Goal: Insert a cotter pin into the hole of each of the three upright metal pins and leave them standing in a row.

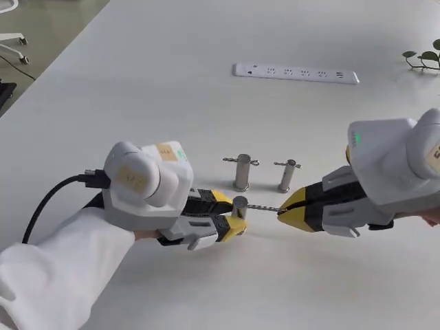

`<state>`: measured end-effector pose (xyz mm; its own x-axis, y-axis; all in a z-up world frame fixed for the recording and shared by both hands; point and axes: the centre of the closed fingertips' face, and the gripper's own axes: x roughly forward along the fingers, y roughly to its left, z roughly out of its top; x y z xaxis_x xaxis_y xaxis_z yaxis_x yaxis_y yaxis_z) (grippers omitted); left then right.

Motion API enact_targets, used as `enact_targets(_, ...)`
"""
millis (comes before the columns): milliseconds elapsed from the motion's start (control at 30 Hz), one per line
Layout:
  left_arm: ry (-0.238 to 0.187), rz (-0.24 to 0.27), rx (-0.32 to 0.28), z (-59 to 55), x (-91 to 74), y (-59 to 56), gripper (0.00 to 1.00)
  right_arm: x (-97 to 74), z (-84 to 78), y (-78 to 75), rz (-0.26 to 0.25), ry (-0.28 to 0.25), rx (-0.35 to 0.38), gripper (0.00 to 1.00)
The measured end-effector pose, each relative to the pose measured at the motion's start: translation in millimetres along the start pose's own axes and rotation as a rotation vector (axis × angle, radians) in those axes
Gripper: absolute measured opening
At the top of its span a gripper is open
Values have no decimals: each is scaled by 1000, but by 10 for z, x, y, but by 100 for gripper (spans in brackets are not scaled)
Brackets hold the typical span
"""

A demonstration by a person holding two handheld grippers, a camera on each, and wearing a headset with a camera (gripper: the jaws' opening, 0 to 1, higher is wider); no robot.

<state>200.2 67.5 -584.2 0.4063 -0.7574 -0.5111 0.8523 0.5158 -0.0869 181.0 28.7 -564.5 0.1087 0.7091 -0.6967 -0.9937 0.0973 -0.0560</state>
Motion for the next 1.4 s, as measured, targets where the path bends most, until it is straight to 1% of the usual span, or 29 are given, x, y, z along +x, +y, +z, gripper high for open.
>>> enact_targets(100, -1, -7, -20, -6, -7, -10, 12, 14, 1, 0, 3, 3, -1, 0)
enact_targets(300, -5, -14, -8, -9, -13, -17, 12, 41, -8, -3, 7, 11, -8, 0)
enact_targets(433, -9, -13, -8, -12, -15, -22, 12, 72, -52, -27, 4, 22, -6, 0)
enact_targets(467, -10, -12, -18, -14, -16, -22, 12, 87, -48, -20, 1, 22, -6, 0)
enact_targets(633, -9, -13, -27, -16, -14, -26, 12, 157, 12, 7, 2, 8, -3, 0)
enact_targets(733, -10, -14, -32, -16, -15, -26, 12, 204, 55, -6, -5, 0, -1, 0)
enact_targets(800, -12, -13, -54, -17, -15, -23, 12, 226, 87, -6, -12, -3, -1, 0)
enact_targets(900, -14, -13, -52, -17, -14, -22, 12, 253, 92, -23, -18, 0, -1, 0)
enact_targets(1067, -19, -12, -62, -17, -14, -22, 12, 274, 111, -28, -26, 18, -32, 0)
enact_targets(1200, -36, -15, -91, -18, -8, -31, 12, 307, 128, -32, -26, 34, -67, 0)
enact_targets(1333, -38, -20, -89, -19, -4, -37, 12, 329, 163, -35, -19, 51, -100, 0)
enact_targets(1367, -39, -20, -88, -17, -2, -36, 12, 332, 158, -36, -18, 62, -117, 0)
enact_targets(1400, -38, -21, -88, -19, -3, -38, 12, 334, 163, -46, -20, 69, -149, 0)
